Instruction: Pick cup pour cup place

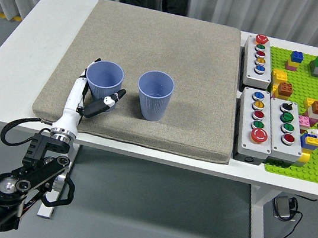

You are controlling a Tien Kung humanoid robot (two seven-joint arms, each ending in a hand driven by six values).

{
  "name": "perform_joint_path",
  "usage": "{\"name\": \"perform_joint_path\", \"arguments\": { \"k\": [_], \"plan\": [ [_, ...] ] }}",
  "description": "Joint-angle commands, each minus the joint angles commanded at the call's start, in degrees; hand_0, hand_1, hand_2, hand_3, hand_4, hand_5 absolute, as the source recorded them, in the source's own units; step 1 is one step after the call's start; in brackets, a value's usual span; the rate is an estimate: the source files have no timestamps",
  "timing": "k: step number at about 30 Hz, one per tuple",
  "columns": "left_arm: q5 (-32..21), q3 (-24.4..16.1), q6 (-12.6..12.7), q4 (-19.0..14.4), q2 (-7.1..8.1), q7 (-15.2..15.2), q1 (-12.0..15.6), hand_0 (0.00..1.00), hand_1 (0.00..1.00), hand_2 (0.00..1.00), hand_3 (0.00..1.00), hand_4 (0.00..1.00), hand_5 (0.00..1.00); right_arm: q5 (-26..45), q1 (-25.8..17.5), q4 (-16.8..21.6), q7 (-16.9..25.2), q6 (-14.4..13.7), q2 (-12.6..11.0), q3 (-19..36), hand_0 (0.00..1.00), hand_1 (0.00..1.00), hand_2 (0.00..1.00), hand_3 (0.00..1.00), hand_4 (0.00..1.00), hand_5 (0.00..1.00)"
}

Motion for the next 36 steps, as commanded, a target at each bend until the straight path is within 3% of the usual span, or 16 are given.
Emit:
{"name": "perform_joint_path", "arguments": {
  "k": [16,36],
  "plan": [
    [2.05,-2.40,0.03,-0.84,0.67,0.92,0.63,0.933,0.955,0.998,0.998,0.978,0.369,0.04,0.18,-0.04,0.06,0.01,-0.04,0.07,0.702,0.641,0.596,0.595,0.002,0.294],
    [3.76,-1.59,-0.29,-9.14,4.64,1.95,5.32,0.926,0.953,0.998,0.998,0.998,0.401,0.00,0.33,-0.11,0.24,-0.06,-0.13,0.36,0.701,0.642,0.596,0.595,0.002,0.290]
  ]
}}
